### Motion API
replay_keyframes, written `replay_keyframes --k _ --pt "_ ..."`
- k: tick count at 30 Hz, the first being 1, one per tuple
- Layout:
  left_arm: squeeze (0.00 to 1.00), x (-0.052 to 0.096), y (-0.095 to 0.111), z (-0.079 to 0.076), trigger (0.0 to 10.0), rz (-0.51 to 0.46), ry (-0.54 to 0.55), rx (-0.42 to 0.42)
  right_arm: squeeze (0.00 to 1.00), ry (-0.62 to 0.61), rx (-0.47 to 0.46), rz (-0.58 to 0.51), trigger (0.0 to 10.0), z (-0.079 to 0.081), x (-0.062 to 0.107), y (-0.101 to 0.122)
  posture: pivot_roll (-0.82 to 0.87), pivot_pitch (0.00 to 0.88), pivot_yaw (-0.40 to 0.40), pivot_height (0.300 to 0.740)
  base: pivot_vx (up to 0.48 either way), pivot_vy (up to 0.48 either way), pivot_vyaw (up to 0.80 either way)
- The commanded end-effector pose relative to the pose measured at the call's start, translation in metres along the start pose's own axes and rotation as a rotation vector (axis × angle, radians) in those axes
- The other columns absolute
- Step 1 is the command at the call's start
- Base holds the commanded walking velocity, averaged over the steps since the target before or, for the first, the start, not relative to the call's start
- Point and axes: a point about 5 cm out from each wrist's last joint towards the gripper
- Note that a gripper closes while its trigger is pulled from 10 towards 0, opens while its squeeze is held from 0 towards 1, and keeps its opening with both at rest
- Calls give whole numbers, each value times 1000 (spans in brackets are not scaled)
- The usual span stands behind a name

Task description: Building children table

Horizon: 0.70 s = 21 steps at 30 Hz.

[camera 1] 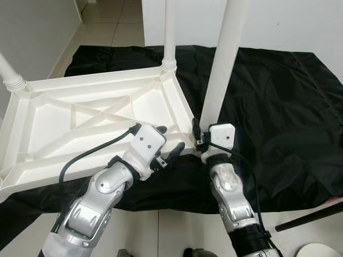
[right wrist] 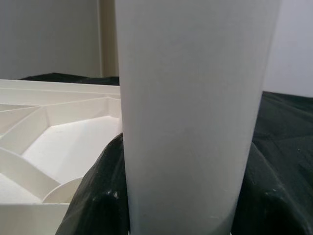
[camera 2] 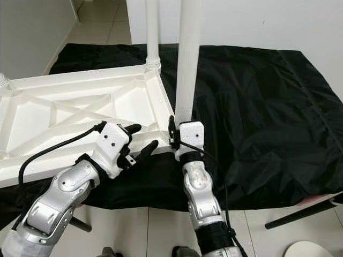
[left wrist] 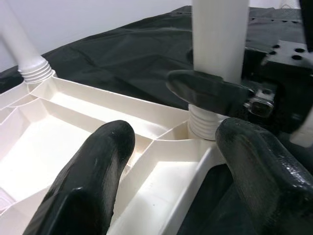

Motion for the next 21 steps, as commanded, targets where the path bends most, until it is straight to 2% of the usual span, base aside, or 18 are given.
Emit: replay_keyframes --k 1,4,8,9,11,13,16,21 --pt "0 0 1 -1 10000 -3 -4 -7 0 11 -11 132 10000 -2 17 -28 -17 90 -1 740 0 0 0" --pt "0 0 1 -1 10000 -4 -5 -8 0 84 28 118 10000 -7 24 -34 -16 92 3 740 0 0 0" --pt "0 0 2 -1 10000 -4 -5 -8 0 101 22 122 10000 -11 25 -38 -14 92 5 740 0 0 0" --pt "0 1 2 -1 10000 -3 -3 -9 0 80 -56 168 10000 -14 25 -43 -13 93 6 740 0 0 0" --pt "0 1 2 -1 10000 -3 -3 -9 0 80 -56 168 10000 -14 25 -43 -13 93 6 740 0 0 0" --pt "0 1 2 0 10000 -2 -1 -10 0 78 -134 208 10000 -14 21 -47 -11 94 7 740 0 0 0" --pt "0 1 2 0 10000 -1 1 -12 0 77 -181 229 10000 -15 14 -46 -11 97 8 740 0 0 0" --pt "0 2 2 -1 10000 0 2 -12 0 74 -187 248 10000 -18 7 -45 -9 102 9 740 0 0 0"
Point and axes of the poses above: a point about 5 cm out from each wrist's last joint towards the gripper, its own x axis pointing back from the gripper into the wrist, its own y axis along the axis of the wrist's last joint, z = x × y, and after that the axes turned 7 degrees about -x, right-handed
